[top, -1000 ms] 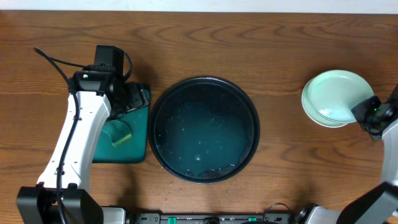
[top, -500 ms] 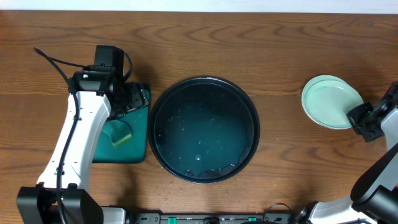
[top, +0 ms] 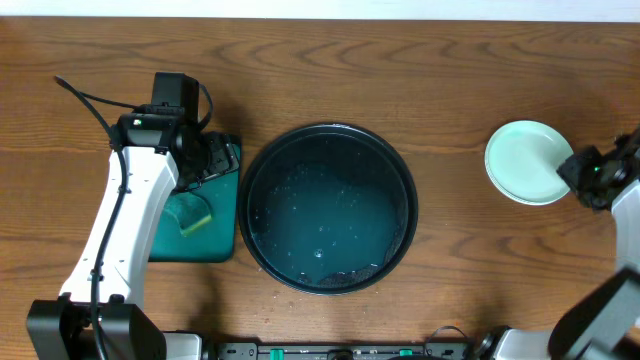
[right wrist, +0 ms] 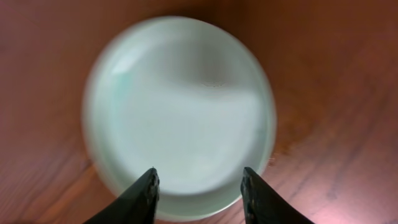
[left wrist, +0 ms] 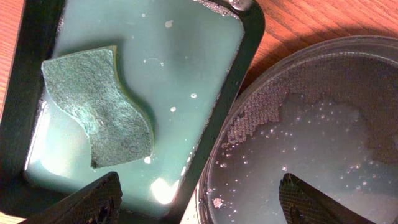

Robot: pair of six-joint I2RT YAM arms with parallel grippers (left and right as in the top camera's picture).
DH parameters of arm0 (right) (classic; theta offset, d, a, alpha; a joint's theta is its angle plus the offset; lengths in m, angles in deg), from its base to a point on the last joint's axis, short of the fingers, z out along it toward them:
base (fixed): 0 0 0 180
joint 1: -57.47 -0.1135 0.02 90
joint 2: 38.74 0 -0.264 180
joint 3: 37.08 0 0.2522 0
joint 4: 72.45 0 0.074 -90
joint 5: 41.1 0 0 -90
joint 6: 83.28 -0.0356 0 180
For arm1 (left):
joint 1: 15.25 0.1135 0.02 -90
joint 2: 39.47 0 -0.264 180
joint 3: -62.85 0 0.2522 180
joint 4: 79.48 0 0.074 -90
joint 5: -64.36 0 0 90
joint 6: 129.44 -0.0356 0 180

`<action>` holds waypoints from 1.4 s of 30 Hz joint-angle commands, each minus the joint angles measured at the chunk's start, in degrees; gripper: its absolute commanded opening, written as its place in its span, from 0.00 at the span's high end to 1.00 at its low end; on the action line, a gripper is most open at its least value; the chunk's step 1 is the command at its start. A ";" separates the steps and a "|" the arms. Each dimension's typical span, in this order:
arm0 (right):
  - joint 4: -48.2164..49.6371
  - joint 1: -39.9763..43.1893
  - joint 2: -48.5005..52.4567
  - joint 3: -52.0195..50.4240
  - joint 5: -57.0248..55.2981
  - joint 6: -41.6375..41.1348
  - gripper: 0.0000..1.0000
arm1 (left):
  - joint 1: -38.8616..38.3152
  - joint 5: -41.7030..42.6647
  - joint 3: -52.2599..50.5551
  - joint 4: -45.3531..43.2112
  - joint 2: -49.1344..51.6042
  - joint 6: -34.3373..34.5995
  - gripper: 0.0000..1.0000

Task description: Clean dirty plates on tray and stack at the side

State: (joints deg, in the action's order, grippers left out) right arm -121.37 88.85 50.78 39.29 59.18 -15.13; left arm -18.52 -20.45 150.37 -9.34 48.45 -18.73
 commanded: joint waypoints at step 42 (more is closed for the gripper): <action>-9.70 -26.29 -61.55 -4.07 24.30 37.53 0.01 | -0.09 -0.92 -0.46 0.09 -0.15 -0.55 0.18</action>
State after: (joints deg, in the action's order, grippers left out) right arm -134.57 63.23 -6.77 38.44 82.13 18.69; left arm -18.52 -20.45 150.37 -9.32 48.45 -18.73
